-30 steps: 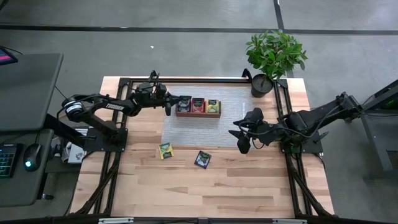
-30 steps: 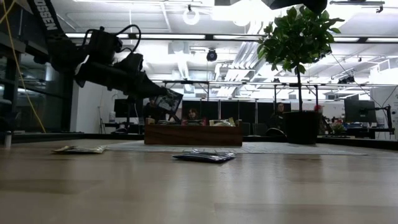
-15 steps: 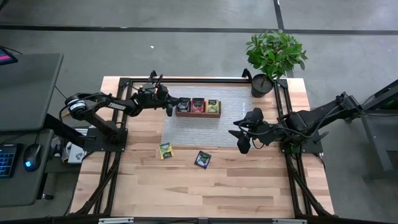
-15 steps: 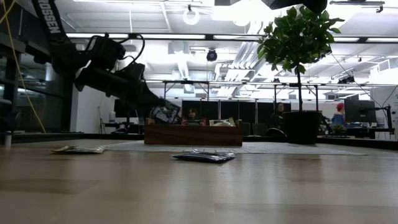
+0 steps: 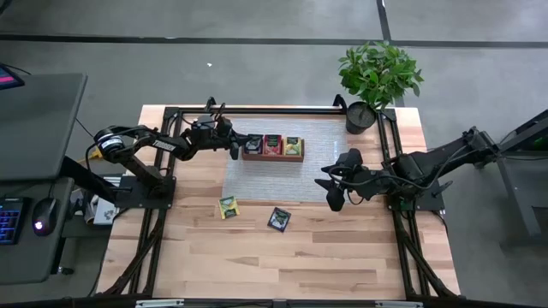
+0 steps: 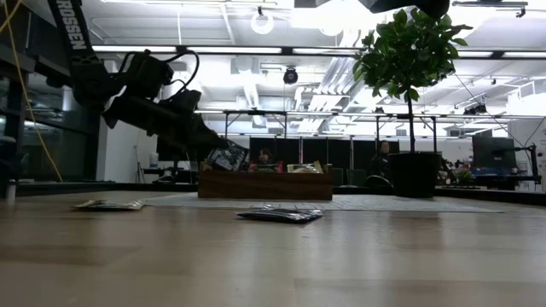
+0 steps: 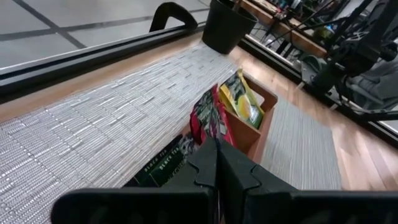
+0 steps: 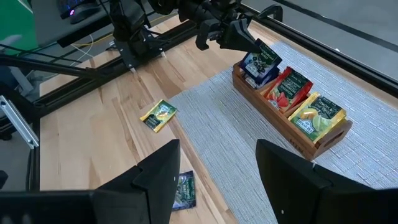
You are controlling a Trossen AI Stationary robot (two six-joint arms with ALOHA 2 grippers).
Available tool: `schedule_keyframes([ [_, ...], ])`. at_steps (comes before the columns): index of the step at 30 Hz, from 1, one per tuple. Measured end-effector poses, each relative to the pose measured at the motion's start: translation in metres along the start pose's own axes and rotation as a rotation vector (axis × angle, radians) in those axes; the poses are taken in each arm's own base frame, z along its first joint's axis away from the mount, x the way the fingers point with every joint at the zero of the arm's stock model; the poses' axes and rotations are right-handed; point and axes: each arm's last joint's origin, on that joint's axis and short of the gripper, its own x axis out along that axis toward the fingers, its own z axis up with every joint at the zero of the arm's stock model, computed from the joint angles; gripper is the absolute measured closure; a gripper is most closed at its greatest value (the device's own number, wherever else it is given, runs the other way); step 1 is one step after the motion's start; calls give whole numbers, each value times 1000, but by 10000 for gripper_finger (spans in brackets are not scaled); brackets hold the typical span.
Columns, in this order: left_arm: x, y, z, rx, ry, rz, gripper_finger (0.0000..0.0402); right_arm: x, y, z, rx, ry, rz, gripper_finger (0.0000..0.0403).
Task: Pick & Place Tea
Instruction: Put the violet tea packet into the left side of the brown organizer, then put the purple tea bag into the left section of the wooden organizer
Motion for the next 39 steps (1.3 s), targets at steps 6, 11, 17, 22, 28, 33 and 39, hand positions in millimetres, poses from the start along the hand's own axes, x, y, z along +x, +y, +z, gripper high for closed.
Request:
schedule_keyframes([
  [6, 0, 0, 0, -2, 3, 4, 382, 0, 0, 0, 0, 0, 0, 196],
  [11, 0, 1, 0, -2, -1, 15, 329, 0, 0, 0, -1, 1, 1, 196],
  [17, 0, 2, 1, -20, -23, 58, 267, 0, 0, 0, 0, 1, 1, 196],
  [22, -1, -2, 10, 2, -100, 25, 256, 1, 1, -1, 4, 18, 15, 196],
  [28, -2, -9, 21, 22, -159, -98, 255, 4, 3, -3, 0, 55, 40, 196],
  [33, 1, -19, 30, 47, -126, -294, 255, 8, 5, -6, 2, 89, 59, 196],
  [39, 6, -38, 28, 65, -93, -404, 255, 18, 11, -12, -1, 127, 62, 196],
])
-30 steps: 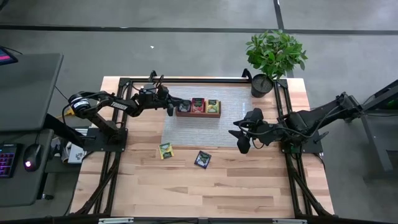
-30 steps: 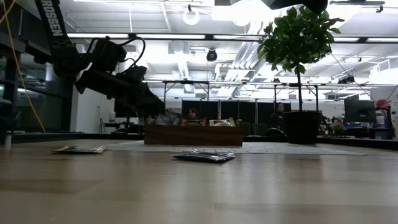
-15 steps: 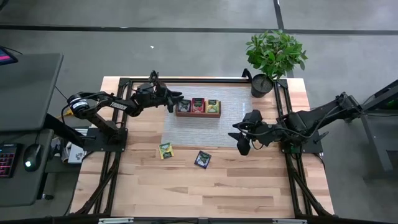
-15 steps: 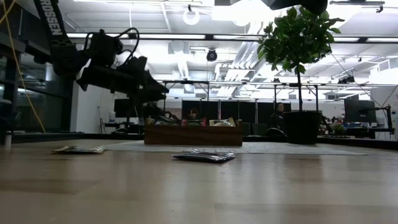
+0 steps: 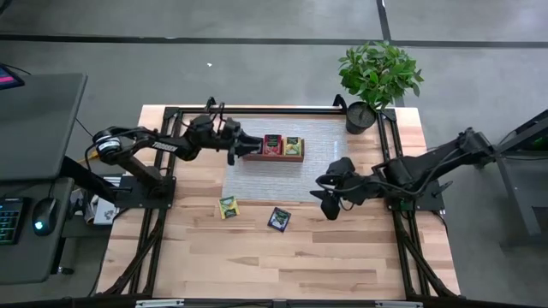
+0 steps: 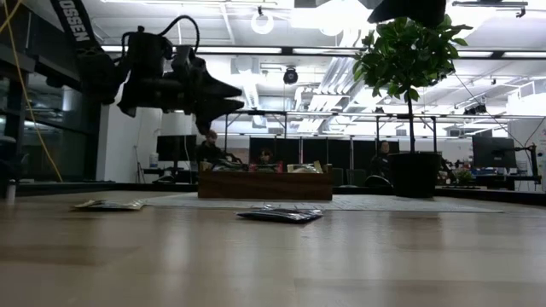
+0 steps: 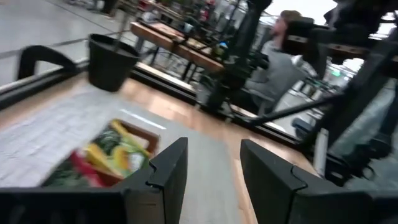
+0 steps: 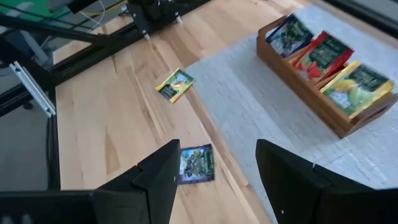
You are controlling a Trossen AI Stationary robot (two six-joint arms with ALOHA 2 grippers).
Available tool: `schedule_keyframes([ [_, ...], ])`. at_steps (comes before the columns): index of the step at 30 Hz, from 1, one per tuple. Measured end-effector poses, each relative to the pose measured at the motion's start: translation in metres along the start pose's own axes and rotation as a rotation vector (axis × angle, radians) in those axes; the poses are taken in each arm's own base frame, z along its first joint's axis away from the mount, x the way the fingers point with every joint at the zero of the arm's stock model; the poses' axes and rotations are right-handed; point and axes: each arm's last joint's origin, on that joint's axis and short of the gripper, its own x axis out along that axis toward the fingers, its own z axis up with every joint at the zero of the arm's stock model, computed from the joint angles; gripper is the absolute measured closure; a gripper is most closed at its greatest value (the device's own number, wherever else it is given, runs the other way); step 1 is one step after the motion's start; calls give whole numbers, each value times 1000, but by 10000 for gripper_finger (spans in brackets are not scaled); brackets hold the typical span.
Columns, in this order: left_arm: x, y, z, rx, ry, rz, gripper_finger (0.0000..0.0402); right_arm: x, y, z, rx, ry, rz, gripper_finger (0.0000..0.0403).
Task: Pick & Place Tea
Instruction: Put the purple tea bag into the left section of the wooden organizer
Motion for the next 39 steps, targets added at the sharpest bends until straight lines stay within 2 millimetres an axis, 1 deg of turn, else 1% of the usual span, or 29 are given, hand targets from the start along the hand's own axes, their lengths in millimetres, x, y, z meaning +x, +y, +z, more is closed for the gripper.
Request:
schedule_keyframes([
  [5, 11, -18, -8, -2, 40, -91, 255, 15, 8, -5, 3, 35, 24, 196],
  [12, 28, -54, -23, -1, 91, -210, 255, 44, 21, -15, 14, 99, 65, 197],
  [16, 35, -75, -32, 4, 104, -240, 255, 62, 28, -21, 18, 112, 86, 197],
  [20, 39, -89, -43, 3, 151, -242, 255, 76, 32, -28, 38, 124, 80, 204],
  [23, 41, -99, -55, 3, 228, -228, 255, 83, 35, -33, 55, 145, 82, 225],
  [26, 41, -110, -68, 14, 302, -217, 255, 90, 40, -39, 46, 150, 91, 261],
  [29, 41, -120, -78, 34, 354, -198, 255, 97, 44, -45, 35, 153, 96, 312],
  [32, 41, -130, -84, 44, 374, -182, 255, 105, 46, -51, 15, 163, 91, 376],
  [33, 40, -134, -86, 48, 378, -180, 255, 109, 46, -53, 2, 166, 93, 389],
  [34, 40, -137, -88, 52, 381, -178, 255, 112, 47, -55, -6, 168, 99, 394],
  [36, 40, -141, -91, 55, 386, -162, 255, 121, 50, -60, 1, 170, 107, 390],
  [39, 39, -146, -95, 57, 403, -132, 255, 138, 53, -69, 9, 172, 120, 400],
])
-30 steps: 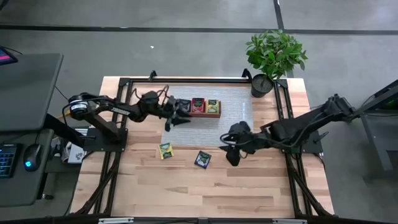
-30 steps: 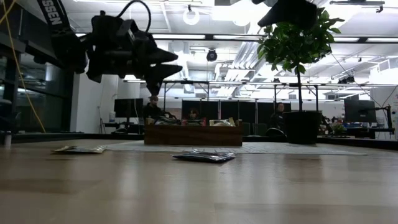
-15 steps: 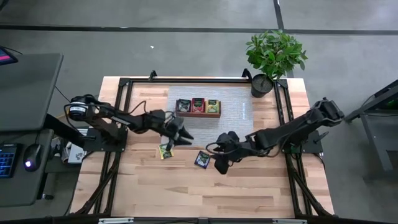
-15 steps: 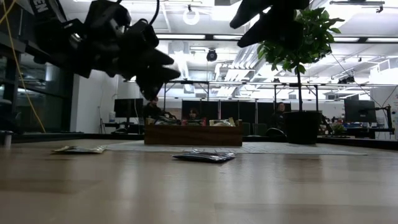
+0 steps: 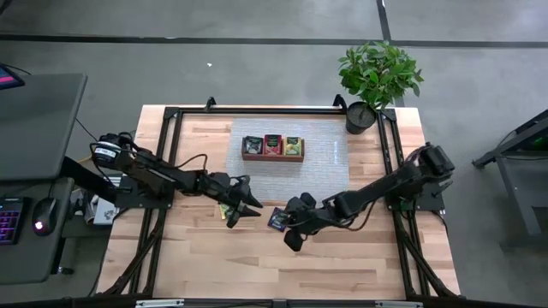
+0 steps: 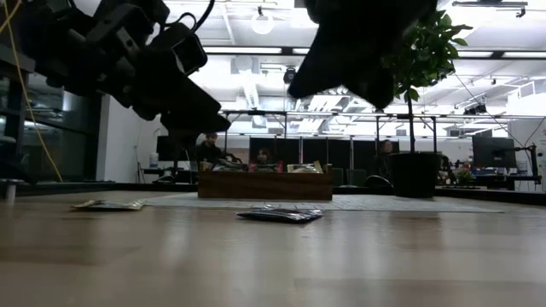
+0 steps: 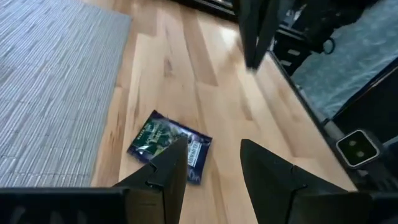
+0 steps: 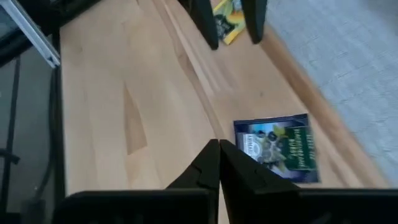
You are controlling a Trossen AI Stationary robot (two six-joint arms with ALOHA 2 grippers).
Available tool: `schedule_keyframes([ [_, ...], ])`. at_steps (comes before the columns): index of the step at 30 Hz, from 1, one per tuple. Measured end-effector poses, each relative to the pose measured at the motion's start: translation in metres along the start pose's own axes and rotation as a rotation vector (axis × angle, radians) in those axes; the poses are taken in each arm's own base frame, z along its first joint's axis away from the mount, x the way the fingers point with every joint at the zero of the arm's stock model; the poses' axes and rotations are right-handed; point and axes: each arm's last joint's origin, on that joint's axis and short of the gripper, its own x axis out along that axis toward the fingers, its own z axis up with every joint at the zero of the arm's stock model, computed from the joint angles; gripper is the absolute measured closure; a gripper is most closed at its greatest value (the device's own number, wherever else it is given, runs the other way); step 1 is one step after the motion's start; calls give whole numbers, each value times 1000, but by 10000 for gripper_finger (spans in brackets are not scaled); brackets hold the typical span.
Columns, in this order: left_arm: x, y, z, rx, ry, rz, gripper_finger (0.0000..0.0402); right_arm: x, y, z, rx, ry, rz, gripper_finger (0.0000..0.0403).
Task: Pick & Place Tea
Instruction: Put the purple tea bag into the left section of the wooden organizer
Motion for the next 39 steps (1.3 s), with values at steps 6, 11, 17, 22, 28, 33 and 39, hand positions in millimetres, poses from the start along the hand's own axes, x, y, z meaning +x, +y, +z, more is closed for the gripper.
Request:
schedule_keyframes([
  [6, 2, 0, -6, -36, 27, 53, 255, 32, -5, -20, 33, 46, -46, 401],
  [11, 4, 2, -10, -75, 42, 62, 255, 44, -9, -29, 53, 79, -61, 402],
  [17, 11, 6, -20, -159, 81, 67, 255, 54, -12, -37, 50, 120, -73, 402],
  [22, 20, 11, -25, -265, 88, 129, 255, 57, -15, -37, 55, 110, -95, 402],
  [28, 34, 9, -12, -292, 56, 113, 255, 59, -18, -34, 46, 100, -104, 403],
  [33, 44, 12, -9, -301, 97, 136, 255, 63, -20, -37, 38, 114, -106, 403],
  [39, 50, 16, -12, -315, 145, 150, 255, 65, -21, -39, 37, 132, -103, 403],
])
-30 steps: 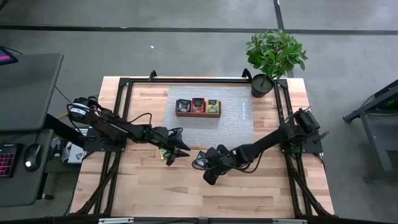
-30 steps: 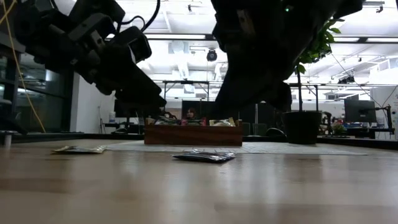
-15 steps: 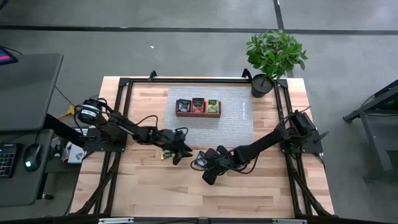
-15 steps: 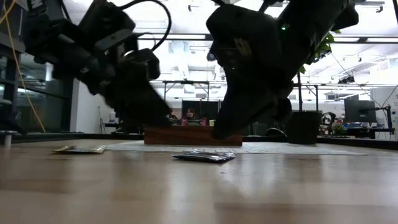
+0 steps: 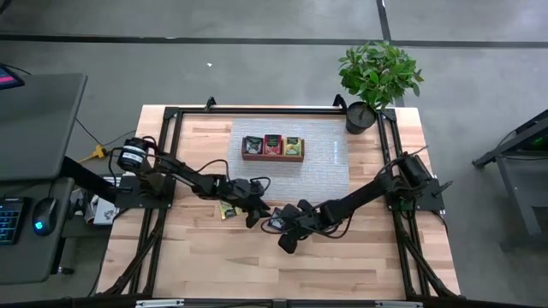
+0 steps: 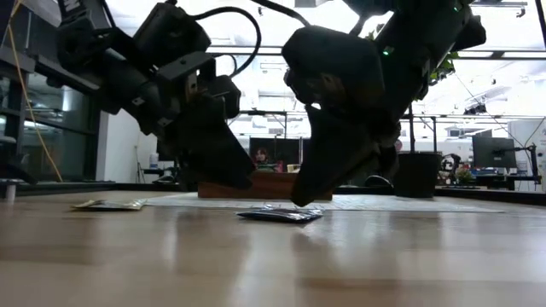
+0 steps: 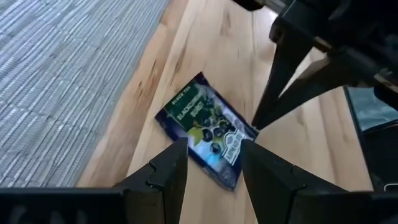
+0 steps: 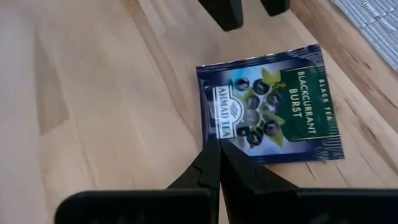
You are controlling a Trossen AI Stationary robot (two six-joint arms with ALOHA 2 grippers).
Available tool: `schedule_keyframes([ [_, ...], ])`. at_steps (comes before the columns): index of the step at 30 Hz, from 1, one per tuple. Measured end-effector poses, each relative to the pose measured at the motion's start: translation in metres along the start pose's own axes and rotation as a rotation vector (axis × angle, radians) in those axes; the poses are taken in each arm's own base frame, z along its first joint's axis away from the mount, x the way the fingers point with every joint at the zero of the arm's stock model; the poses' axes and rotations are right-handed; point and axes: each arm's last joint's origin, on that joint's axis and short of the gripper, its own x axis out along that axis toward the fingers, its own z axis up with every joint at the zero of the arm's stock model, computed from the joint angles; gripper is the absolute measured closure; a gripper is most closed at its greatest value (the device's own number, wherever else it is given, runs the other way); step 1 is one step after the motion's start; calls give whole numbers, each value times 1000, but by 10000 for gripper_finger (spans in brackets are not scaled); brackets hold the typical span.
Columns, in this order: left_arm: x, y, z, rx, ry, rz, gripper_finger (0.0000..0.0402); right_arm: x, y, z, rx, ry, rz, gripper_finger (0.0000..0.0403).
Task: Pick & Place Tea
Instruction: Put the purple tea bag into the left section of the wooden organizer
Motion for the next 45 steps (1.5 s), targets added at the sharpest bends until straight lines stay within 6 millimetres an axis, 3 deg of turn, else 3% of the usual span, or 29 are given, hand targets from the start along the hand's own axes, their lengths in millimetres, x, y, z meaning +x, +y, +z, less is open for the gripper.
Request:
schedule_keyframes([
  [16, 1, 7, 5, -27, 22, 63, 255, 18, 0, -7, 30, 29, 45, 403],
  [28, 2, 13, 4, -223, 95, 185, 255, 24, -1, -9, 29, 29, 50, 403],
  [45, 1, 12, 4, -354, 117, 146, 255, 27, -7, -2, 2, 16, 54, 403],
])
